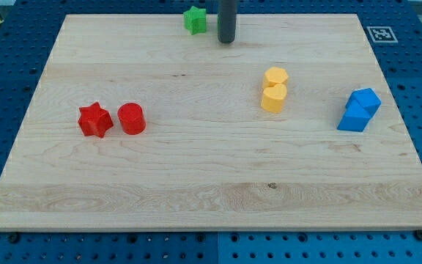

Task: Push the yellow blocks upwards

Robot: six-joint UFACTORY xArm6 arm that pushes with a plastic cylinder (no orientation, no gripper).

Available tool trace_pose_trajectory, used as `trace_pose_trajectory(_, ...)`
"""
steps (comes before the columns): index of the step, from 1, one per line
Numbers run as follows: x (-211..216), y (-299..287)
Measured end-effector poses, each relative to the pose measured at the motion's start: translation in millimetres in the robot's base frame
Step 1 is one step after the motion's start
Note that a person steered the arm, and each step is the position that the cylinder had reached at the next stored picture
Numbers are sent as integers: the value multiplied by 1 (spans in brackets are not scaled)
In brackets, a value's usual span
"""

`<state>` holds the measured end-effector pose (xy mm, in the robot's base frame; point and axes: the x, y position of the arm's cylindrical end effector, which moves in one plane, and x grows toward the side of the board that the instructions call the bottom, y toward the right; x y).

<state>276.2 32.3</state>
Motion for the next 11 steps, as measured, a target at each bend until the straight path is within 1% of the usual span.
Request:
trace_pose_trajectory(1,67,24)
trace_pose_trajectory(2,122,32)
trace_pose_trajectory(3,158,32)
trace_pose_trajectory(4,188,45)
trace_pose_trajectory(5,183,63)
trace_pose_trajectory(6,138,68)
trace_pose_trajectory(7,94,50)
trace_pose_trajectory(8,76,26)
trace_pose_trajectory(9,117,26)
trace_pose_trajectory(10,140,71)
trace_pose_trajectory(11,136,138)
